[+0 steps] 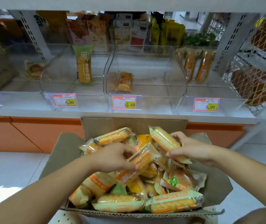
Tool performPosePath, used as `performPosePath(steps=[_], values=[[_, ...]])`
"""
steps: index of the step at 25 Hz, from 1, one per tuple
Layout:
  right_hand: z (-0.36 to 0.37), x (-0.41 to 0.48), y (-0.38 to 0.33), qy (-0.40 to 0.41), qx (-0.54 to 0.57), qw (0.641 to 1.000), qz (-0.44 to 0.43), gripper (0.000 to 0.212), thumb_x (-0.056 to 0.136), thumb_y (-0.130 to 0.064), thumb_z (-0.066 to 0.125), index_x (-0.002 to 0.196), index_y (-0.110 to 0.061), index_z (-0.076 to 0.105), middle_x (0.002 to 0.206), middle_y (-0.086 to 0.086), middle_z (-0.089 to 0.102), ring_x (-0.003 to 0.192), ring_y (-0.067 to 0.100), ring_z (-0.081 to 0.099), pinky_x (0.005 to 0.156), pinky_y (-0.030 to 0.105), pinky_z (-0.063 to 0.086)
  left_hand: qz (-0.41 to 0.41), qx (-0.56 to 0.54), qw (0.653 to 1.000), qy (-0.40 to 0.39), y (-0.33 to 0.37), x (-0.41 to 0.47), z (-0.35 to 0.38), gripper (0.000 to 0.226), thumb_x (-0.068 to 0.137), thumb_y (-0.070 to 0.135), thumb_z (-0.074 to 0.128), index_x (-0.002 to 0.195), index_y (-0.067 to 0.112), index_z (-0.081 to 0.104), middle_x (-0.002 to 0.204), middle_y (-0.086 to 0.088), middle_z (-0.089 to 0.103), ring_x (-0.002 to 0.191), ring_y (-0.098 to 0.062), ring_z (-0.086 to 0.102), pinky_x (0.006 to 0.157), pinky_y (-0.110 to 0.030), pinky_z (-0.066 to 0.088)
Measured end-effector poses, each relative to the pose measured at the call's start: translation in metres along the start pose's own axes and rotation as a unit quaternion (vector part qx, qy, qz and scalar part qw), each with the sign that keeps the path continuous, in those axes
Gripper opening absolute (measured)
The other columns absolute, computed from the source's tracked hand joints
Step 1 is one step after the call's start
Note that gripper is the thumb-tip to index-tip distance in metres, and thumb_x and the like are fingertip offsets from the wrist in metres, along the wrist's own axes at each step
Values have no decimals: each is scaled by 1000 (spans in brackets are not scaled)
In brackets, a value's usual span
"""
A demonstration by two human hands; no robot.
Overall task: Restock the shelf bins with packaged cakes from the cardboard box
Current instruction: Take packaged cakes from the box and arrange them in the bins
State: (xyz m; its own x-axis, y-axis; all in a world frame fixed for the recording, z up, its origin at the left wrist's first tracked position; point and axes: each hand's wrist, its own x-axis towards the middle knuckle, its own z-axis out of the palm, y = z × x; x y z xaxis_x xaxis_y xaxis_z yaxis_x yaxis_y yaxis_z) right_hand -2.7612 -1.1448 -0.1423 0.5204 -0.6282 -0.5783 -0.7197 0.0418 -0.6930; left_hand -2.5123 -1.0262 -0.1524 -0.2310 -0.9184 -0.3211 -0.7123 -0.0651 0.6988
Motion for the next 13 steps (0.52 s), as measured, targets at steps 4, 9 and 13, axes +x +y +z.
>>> performPosePath(steps=[4,9,13], values=[[11,-2,-13,63,58,996,-37,59,81,-47,59,137,-34,45,122,-6,60,109,16,58,101,41,46,-83,-441,890,82,3,7,-12,26,90,30,59,110,16,70,103,-7,63,93,-22,55,85,-36,49],[24,-8,-29,78,117,985,-99,57,70,-31,82,121,-26,58,107,-8,72,94,10,70,91,38,55,-100,-573,808,91,27,15,-1,35,102,26,43,130,11,59,123,-14,66,93,-23,66,80,-45,58],[28,-12,-36,50,158,981,-98,64,67,-33,83,122,-29,51,110,-6,69,95,10,70,88,32,56,-99,-583,802,83,28,16,-1,40,101,32,44,133,13,57,129,-16,64,115,-32,61,92,-48,55]])
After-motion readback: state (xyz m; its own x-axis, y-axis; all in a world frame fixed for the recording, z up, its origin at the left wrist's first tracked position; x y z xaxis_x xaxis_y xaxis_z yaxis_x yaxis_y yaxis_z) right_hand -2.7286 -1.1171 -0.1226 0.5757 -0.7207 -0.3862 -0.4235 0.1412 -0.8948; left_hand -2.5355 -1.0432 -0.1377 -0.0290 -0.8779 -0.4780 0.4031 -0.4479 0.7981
